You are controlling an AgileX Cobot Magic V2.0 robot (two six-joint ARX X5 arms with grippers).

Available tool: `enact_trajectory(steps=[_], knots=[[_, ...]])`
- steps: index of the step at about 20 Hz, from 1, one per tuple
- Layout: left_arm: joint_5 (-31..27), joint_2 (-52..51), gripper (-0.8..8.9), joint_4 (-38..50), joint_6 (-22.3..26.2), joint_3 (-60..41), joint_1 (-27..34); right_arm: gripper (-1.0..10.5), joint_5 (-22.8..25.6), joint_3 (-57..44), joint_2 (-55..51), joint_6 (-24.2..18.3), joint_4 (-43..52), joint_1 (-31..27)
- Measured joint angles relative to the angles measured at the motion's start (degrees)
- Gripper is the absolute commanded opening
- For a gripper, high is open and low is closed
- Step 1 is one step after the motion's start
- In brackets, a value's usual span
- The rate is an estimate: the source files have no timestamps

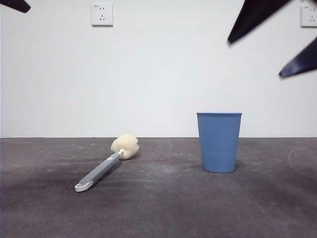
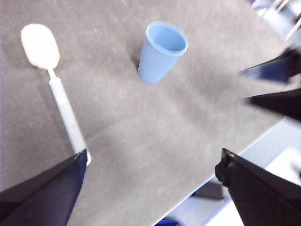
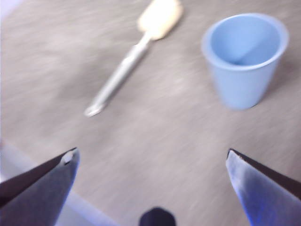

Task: Pick up the cup brush,pick up the cup,insert the brush into the cup,clean the cup,put the cup brush back,put the cup back to the fixed position on the table

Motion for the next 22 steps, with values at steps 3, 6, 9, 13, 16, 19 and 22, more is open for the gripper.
enact_trajectory(steps=[3,6,9,13,16,19,22], knots=[[0.00,0.00,4.65,-2.73,3.02,0.00,0.00,5.4,-4.42,4.98,-2.67,1.22,-9.22,1.51],[0.00,0.00,1.78,-5.27,5.03,0.00,0.00,1.5,-4.66,8.22,-3.13,1.97,-15.91,2.27],[0.00,0.02,-0.08,-5.84,5.53,0.00,0.00,-0.1,-4.63,8.31,-3.04,1.97,-19.63,2.51],[-0.02,0.02,-0.03,-5.84,6.69,0.00,0.00,0.0,-4.63,8.31,-3.02,1.97,-20.96,2.54],[-0.04,0.02,-0.03,-5.84,6.95,0.00,0.00,0.0,-4.57,8.31,-3.02,1.92,-21.03,2.54],[-0.04,0.11,-0.03,-5.84,7.06,0.00,0.00,0.0,-4.55,8.31,-3.02,1.97,-21.07,2.54],[-0.04,0.11,-0.03,-5.84,7.08,0.00,0.00,0.0,-4.55,8.31,-3.02,1.99,-21.05,2.54]])
